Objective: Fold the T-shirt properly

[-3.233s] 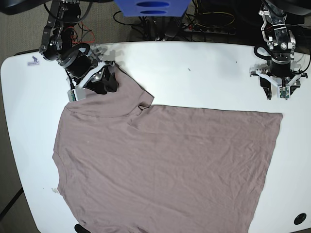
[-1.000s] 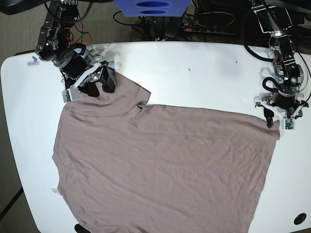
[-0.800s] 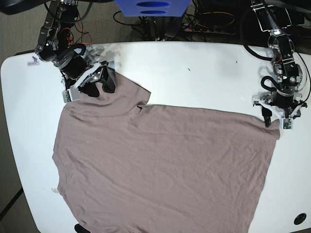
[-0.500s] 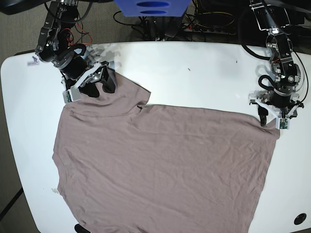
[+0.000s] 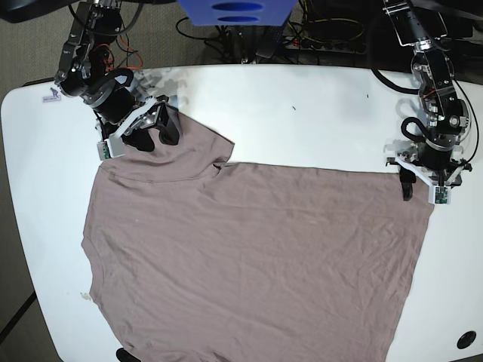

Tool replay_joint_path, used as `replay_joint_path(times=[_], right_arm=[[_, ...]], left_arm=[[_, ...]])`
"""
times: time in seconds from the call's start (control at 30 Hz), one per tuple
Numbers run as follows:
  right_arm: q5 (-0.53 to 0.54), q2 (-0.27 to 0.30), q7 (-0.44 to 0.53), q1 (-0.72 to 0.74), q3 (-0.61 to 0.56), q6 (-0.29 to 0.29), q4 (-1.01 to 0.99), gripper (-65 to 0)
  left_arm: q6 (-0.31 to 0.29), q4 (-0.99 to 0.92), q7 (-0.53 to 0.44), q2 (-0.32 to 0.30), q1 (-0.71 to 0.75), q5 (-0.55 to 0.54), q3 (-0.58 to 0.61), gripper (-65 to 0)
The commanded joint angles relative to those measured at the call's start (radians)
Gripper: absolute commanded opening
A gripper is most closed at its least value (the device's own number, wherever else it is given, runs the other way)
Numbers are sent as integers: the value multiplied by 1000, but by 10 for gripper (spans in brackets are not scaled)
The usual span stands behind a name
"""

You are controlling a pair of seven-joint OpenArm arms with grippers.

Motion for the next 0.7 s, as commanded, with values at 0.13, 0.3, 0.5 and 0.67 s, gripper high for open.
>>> replay_joint_path(times=[0.13,0.3,0.5,0.67], right_arm=[[-17,5,-27,-6,2,1,4,-281],[-16,4,-25,-4,1,3,6,-282],[-11,6,-21,-2,4,5,4,-279],[-9,7,-12,-4,16,6,0,-278]], left_arm=[[20,-67,-37,-20,-45,10,16,-284],[27,-138,-44,-23,-74,27,40,-282],[17,-156,-49,-22,-93,44,63,-279],[14,-148,-51,-24,-85,39,44,-280]])
